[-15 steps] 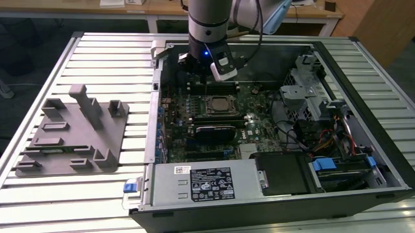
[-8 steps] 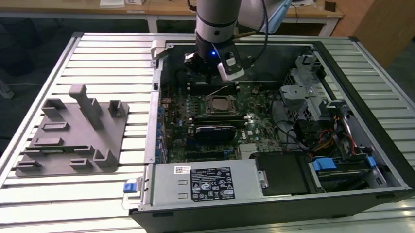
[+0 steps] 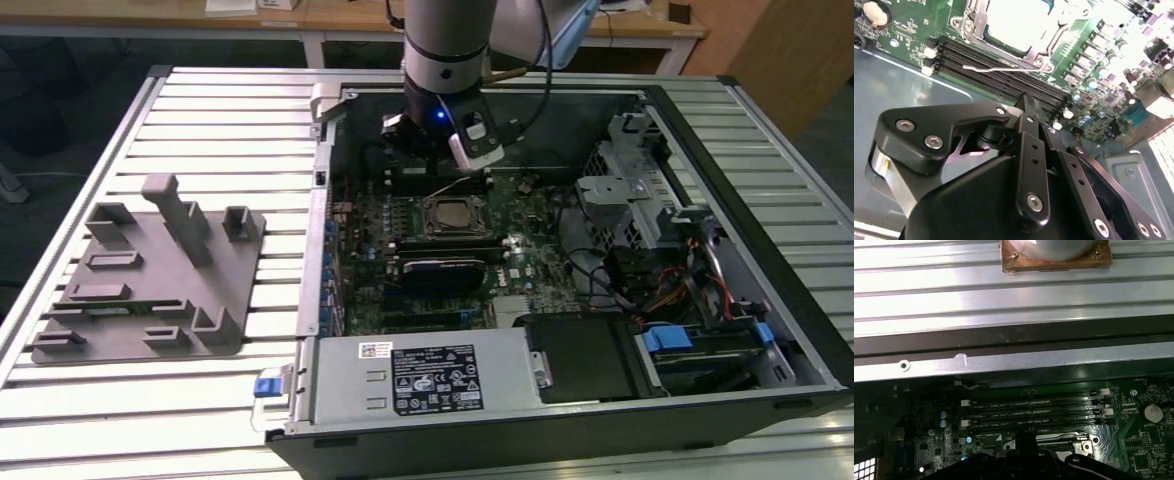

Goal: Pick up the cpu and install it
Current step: 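Install the first cpu locking lever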

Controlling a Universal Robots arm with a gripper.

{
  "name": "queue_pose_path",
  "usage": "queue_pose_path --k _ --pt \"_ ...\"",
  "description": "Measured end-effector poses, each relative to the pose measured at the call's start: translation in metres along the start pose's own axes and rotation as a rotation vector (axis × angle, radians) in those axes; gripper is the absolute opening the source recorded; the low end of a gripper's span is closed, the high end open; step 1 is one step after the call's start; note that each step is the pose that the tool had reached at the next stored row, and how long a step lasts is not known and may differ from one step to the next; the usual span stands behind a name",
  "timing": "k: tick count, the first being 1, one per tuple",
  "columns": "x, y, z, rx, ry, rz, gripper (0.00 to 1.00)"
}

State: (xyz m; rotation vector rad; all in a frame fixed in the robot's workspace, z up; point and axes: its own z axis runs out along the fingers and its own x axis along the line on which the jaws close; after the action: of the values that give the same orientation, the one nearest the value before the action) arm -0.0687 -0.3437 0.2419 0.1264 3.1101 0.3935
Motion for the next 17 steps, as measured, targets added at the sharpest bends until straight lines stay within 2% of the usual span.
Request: queue_pose_path --k 3,8,17 --pt "-0.0037 -0.0004 0.0027 -0.0006 -0.0065 -0.001 0.11" --pt "-0.0129 -0.0006 0.0062 -0.0006 -0.0067 -0.001 0.11" --pt "-0.0212 -0.0017 0.0135 -0.0011 -0.0106 0.014 0.11"
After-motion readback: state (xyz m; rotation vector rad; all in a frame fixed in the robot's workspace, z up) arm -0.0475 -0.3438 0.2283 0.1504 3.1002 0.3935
